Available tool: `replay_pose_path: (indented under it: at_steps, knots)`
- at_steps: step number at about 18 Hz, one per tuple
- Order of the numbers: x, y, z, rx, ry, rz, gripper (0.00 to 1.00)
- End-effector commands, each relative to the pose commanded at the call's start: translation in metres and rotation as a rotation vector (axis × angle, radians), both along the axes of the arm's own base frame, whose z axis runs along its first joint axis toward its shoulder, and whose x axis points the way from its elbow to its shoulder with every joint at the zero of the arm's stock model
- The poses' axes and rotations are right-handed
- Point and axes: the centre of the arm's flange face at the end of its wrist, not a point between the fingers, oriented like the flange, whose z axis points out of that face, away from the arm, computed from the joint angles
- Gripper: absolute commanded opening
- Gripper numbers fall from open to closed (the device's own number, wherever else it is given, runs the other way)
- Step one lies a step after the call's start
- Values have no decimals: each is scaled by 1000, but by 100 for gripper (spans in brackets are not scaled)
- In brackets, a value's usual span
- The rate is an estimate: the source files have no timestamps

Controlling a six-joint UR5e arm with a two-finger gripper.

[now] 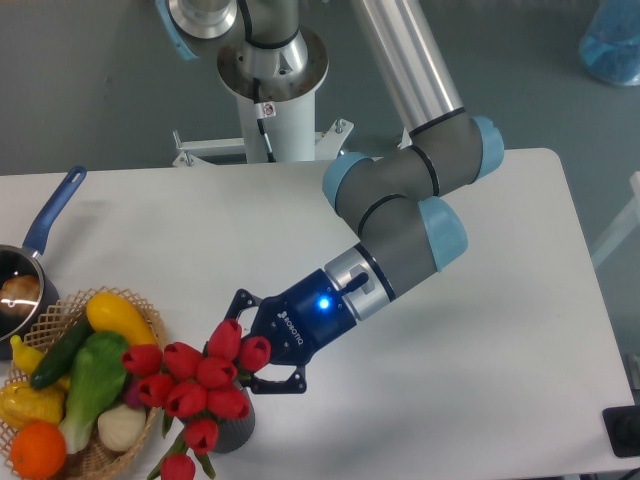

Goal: Insert the flowers into the vase
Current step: 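Push the tulips further down into the vase, then open the gripper and lift away from the tulips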

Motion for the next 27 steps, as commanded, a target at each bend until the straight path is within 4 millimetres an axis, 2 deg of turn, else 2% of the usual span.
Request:
replay_pose_path:
  at_steps: [4, 6, 7, 8, 9, 10, 11, 15, 17, 18, 20, 23, 27]
  knots:
    - [0, 0, -12, -29, 11, 5, 20]
    - [1, 0, -15, -35, 10, 5, 28]
    - [1, -1, -16, -36, 8, 5, 36]
    - [2, -1, -18, -39, 5, 5, 50]
    - [1, -4, -19, -42, 1, 8, 66]
    - [2, -5, -18, -42, 0, 10, 86]
    - [2, -8, -19, -44, -3, 13, 100]
    - [-8, -17, -21, -45, -6, 32, 100]
    - [-21, -30, -26, -47, -15, 58, 100]
    - [-25, -40, -28, -53, -23, 74, 100]
    - [-30, -63, -22, -39, 1, 99, 100]
    - [-44, -98, -29, -15, 52, 135, 100]
    - [-75, -133, -1, 12, 114, 205, 100]
